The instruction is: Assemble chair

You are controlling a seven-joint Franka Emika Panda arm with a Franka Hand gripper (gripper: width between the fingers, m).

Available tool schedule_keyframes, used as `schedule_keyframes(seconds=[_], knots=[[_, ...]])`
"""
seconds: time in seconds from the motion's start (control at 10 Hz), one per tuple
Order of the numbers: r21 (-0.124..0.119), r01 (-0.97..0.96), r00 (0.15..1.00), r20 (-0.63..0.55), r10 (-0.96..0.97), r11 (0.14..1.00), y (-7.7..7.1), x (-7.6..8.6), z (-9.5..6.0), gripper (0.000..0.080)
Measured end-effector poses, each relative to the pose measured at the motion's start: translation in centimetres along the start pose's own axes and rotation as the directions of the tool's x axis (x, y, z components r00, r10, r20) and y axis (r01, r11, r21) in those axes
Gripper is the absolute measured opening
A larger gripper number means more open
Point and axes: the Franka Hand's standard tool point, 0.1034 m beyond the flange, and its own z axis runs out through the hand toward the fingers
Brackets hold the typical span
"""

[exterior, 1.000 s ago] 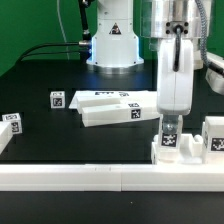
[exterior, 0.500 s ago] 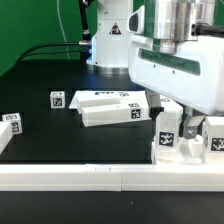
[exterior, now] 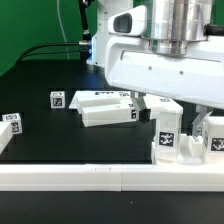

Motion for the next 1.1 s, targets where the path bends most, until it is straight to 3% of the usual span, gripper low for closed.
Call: schedule_keyframes(seconds=[0.1, 0.2, 0.3, 0.4, 0.6, 0.7, 0.8, 0.9, 1.1], knots=[[0.0, 0.0, 1.0, 0.0, 0.0, 1.0, 0.03, 0.03, 0.0, 0.0532], [0.0, -0.008, 1.0, 0.0, 0.008, 1.0, 0.03, 0.03, 0.01, 0.0532], [0.001, -0.066, 0.998, 0.001, 0.066, 0.998, 0.02, 0.01, 0.02, 0.0351], [0.0, -0.156, 0.988, 0.001, 0.156, 0.988, 0.01, 0.0, 0.02, 0.0283], [-0.003, -0.355, 0.935, 0.002, 0.355, 0.935, -0.22, 0.16, 0.07, 0.0283], [-0.013, -0.488, 0.873, 0.004, 0.488, 0.873, -0.24, 0.16, 0.1, 0.0283], [-0.025, -0.666, 0.746, 0.004, 0.666, 0.746, -0.31, 0.1, 0.13, 0.0283], [-0.028, -0.825, 0.564, -0.007, 0.826, 0.564, -0.56, 0.02, 0.15, 0.0283], [-0.006, -0.947, 0.322, 0.001, 0.947, 0.322, -0.71, -0.12, 0.13, 0.0284]])
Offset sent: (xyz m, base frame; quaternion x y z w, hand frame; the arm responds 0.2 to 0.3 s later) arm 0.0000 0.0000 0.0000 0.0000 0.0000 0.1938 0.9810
